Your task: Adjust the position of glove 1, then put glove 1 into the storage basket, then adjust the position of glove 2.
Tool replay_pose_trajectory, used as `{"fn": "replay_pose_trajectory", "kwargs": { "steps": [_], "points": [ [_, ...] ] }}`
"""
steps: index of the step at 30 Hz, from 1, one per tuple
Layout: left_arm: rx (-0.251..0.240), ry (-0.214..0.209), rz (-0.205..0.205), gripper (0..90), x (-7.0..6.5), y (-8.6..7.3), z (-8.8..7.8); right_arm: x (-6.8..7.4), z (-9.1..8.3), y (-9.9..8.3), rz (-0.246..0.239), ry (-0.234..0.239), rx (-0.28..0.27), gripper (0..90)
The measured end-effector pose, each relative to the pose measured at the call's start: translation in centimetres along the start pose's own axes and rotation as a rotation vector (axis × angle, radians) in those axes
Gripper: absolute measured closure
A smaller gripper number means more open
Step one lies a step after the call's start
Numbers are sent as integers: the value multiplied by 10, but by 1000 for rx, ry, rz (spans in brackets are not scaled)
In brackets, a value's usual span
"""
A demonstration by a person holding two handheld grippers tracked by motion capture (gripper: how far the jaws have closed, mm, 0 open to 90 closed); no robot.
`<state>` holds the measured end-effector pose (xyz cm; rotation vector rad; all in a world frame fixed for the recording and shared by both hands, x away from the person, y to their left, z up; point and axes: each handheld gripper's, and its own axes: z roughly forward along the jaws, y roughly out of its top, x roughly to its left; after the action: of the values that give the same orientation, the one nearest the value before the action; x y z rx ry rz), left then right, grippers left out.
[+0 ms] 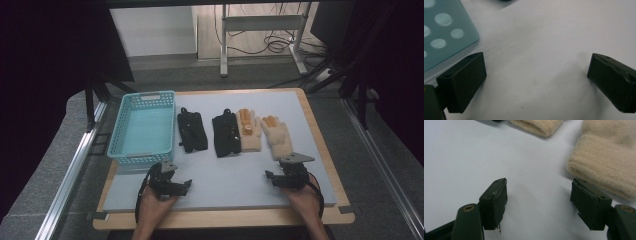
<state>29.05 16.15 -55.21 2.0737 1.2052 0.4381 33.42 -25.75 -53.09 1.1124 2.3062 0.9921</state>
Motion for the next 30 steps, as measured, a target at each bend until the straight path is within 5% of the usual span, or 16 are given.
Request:
{"fn": "replay_pose_trajectory", "kwargs": {
  "steps": [30],
  "points": [
    [7, 2, 10, 29, 0, 0, -1, 1, 1, 1, -3, 15, 10, 239]
  ]
}}
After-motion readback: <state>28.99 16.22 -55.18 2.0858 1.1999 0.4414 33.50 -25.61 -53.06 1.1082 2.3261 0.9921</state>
